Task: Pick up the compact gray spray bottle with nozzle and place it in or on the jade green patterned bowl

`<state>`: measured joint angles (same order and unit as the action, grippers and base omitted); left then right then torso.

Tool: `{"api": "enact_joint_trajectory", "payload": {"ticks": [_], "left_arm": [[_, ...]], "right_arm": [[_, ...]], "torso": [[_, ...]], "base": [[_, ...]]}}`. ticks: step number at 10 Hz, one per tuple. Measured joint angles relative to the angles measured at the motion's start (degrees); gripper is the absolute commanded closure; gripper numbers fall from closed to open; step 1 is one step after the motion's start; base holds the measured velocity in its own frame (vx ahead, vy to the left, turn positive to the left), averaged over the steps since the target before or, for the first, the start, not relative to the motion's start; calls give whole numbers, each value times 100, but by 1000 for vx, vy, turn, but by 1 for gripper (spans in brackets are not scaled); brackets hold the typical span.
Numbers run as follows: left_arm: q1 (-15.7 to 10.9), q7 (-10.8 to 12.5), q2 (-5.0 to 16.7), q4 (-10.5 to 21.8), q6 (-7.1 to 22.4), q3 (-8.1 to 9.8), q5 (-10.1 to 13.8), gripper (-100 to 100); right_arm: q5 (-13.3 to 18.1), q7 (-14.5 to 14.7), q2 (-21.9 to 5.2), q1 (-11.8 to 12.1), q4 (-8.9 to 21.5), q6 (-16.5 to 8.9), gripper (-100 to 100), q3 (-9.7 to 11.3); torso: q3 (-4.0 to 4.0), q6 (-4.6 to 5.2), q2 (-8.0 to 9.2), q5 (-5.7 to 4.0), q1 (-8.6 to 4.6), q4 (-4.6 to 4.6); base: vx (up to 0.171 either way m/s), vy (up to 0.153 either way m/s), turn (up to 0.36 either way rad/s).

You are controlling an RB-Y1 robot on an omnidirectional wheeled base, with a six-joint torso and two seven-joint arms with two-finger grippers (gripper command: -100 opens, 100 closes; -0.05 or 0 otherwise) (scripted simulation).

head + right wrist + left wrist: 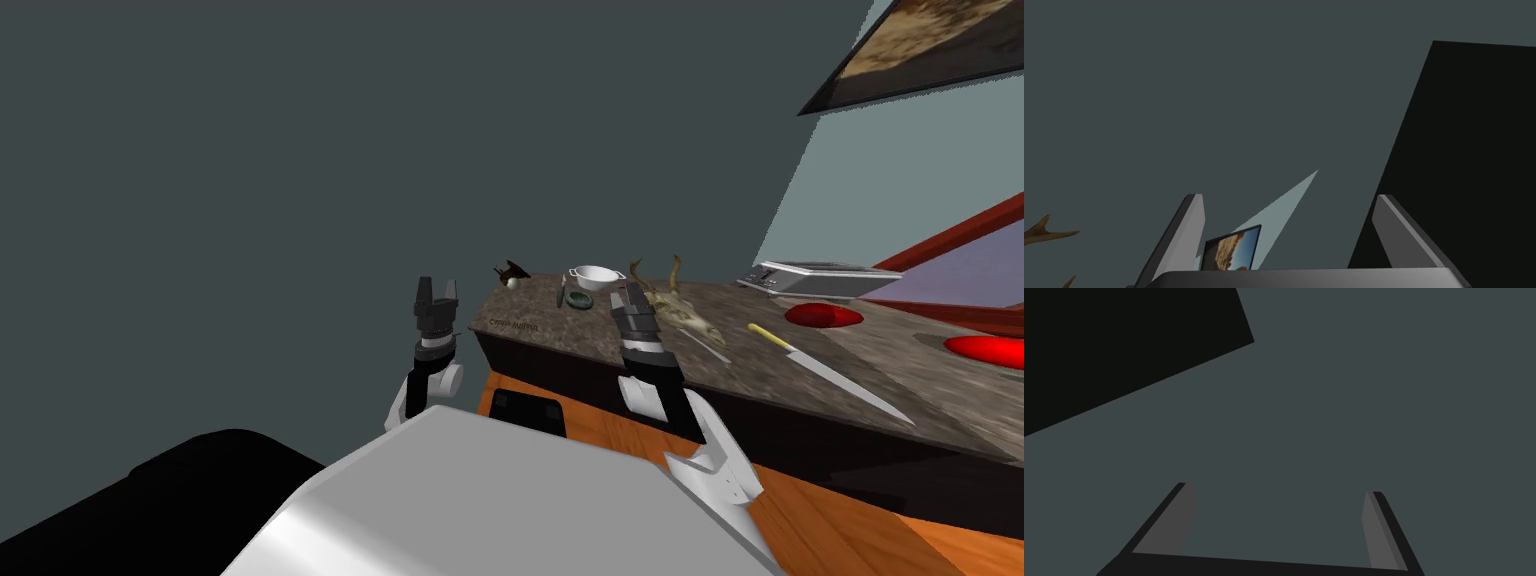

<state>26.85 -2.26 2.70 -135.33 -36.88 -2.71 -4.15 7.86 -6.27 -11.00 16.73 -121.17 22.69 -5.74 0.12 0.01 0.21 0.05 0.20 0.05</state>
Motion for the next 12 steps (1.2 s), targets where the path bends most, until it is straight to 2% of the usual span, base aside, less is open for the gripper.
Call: {"api": "enact_joint_trajectory", "payload": {"ticks": [6,11,12], "left_arm": [[0,0,0,0,0,0,0,0],[1,0,0,0,0,0,0,0],[0,0,0,0,0,0,0,0]], "right_arm": [[336,305,-256,-699,692,-842,-100,-160],[557,558,-410,-1198,1140,-1524,-100,-209],[612,618,-457,-1357,1295,-1693,-100,-224]], "torso": [[-3,-1,-6,-3,-10,-1],[-5,2,-10,-4,-16,-2],[-6,-1,-10,-4,-15,-2]], "base": [[-43,37,81],[-32,25,81],[-48,24,157]]}}
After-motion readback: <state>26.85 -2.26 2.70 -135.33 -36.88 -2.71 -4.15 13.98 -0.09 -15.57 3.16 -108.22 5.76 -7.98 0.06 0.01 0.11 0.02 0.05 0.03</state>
